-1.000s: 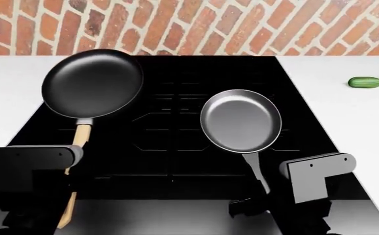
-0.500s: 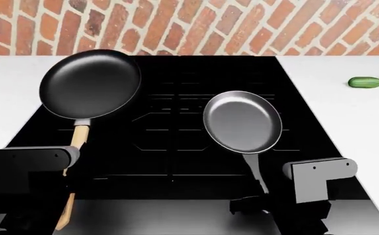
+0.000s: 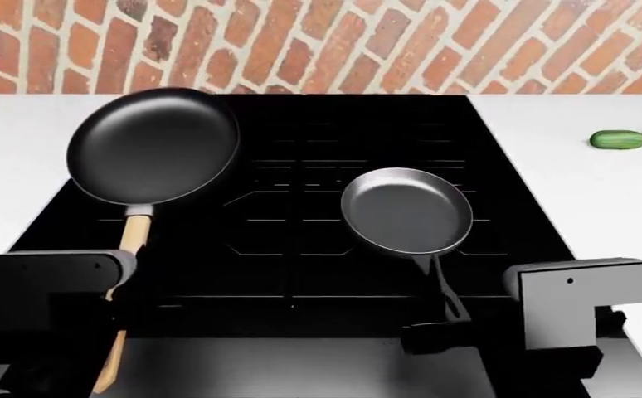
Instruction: Place both pans onto different burners. Then place the pickle and the skewer on different pans.
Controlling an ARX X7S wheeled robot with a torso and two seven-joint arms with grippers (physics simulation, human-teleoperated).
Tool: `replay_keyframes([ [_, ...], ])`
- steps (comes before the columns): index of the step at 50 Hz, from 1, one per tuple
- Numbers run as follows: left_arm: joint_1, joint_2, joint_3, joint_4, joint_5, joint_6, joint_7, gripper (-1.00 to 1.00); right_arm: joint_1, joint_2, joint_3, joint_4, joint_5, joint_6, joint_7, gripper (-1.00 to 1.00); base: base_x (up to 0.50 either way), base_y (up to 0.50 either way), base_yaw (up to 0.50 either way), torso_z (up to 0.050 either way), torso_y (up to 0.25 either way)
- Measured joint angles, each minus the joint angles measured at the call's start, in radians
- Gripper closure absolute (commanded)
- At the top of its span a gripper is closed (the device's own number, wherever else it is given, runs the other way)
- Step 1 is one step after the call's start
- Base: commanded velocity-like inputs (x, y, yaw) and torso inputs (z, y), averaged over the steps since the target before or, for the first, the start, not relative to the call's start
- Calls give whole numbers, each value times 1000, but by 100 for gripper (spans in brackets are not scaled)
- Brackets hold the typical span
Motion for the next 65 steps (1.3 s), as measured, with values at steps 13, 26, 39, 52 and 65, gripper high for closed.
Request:
replay_keyframes([
  [13,0,-18,21,-14,-13,-33,-13,100,377,233,-494,-80,104,-315,286,-100,0,0,0,1,2],
  [26,52,-27,19,-17,0,-23,-9,100,969,406,-1384,-102,-11,-806,475,-100,0,-1,0,1,2],
  [39,97,-12,32,-41,32,-3,13,100,1172,474,-1707,-108,-80,-987,530,-100,0,-1,0,1,2],
  [52,98,13,46,-70,73,14,33,100,1195,494,-1776,-109,-110,-1032,546,-100,1,0,0,0,1],
  [65,89,31,58,-91,103,22,44,100,1166,497,-1759,-109,-117,-1031,550,-100,2,0,0,0,0],
])
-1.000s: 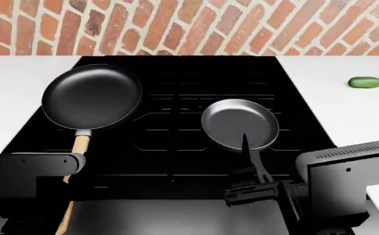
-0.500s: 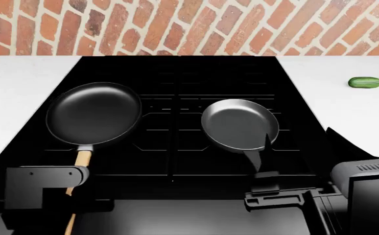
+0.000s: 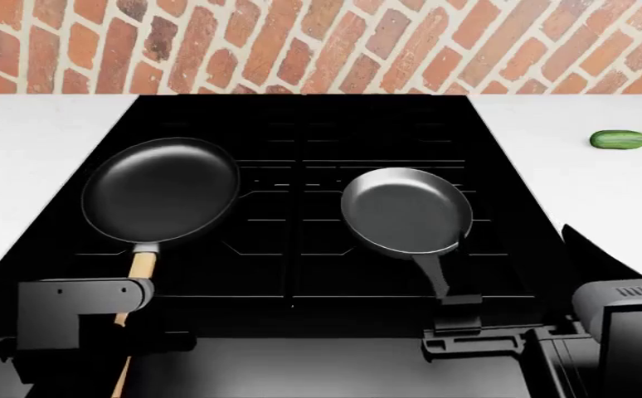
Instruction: Place both pans onto different burners. Then place the pickle and the skewer on different pans.
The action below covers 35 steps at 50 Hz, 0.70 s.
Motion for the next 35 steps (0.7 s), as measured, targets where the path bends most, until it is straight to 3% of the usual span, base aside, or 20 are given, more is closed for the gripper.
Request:
replay_keyframes([
  [1,0,1,0,-1,1,1,1,-100,-2,0,2,0,0,1,0,-100,0,0,0,0,0],
  [35,61,-68,-178,214,14,115,-67,-100,-26,-17,26,0,-20,13,1,-100,-16,0,0,0,0],
])
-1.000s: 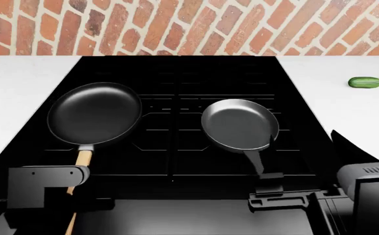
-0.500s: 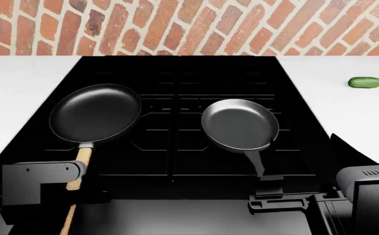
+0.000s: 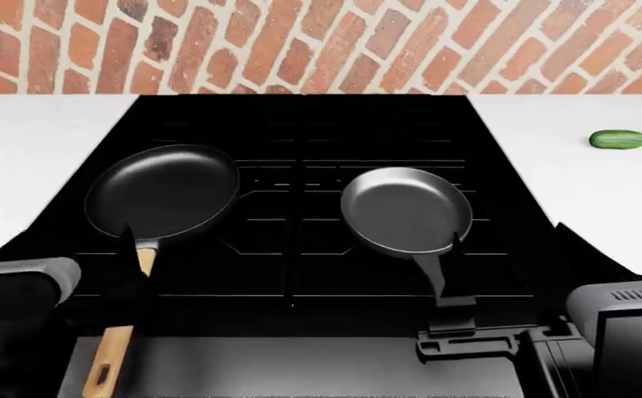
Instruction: Place both pans onto different burners. Then place the pickle and the skewer on different pans.
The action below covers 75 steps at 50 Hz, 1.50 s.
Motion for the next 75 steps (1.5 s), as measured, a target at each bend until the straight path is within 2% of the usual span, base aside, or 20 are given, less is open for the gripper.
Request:
replay_keyframes([
  [15,-27,34,8,24,85,48,33,-100,58,1,-114,0,-133,-43,-1,-100,-500,0,0,0,0],
  [25,-61,59,56,10,169,46,51,-100,61,17,-153,2,-204,-53,-6,-100,0,-27,0,0,0],
  [48,-60,68,76,39,238,93,79,-100,61,40,-219,0,-328,-94,-2,-100,0,-500,0,0,0],
  [75,-48,50,80,59,203,130,105,-100,47,34,-206,0,-341,-84,-1,-100,0,-500,0,0,0],
])
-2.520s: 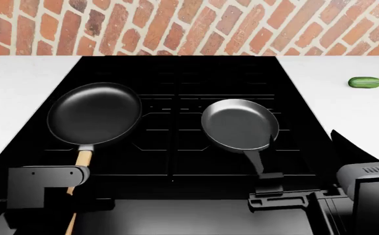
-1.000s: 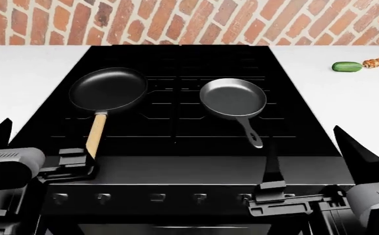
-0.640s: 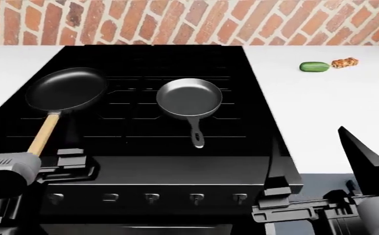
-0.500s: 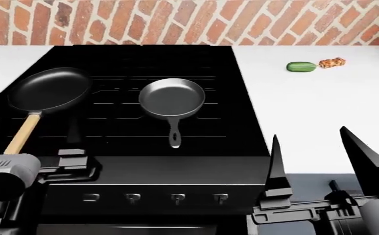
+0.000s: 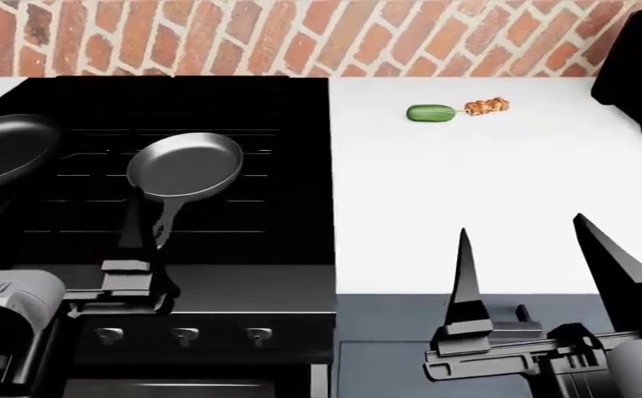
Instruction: Place both pans onto different burners. Then place the pickle and the skewer on different pans.
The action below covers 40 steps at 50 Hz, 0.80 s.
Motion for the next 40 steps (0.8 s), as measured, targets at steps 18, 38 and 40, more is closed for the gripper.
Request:
replay_keyframes([
  [18,9,-15,-2,9,-6,16,-5,-100,6,-9,-6,0,-2,-1,0,-100,0,-500,0,0,0],
  [38,0,-22,21,13,2,18,-10,-100,20,-12,-23,0,-6,-6,1,-100,0,-500,0,0,0],
  [40,-1,-23,24,13,3,18,-11,-100,22,-13,-24,0,-6,-7,1,-100,0,-500,0,0,0],
])
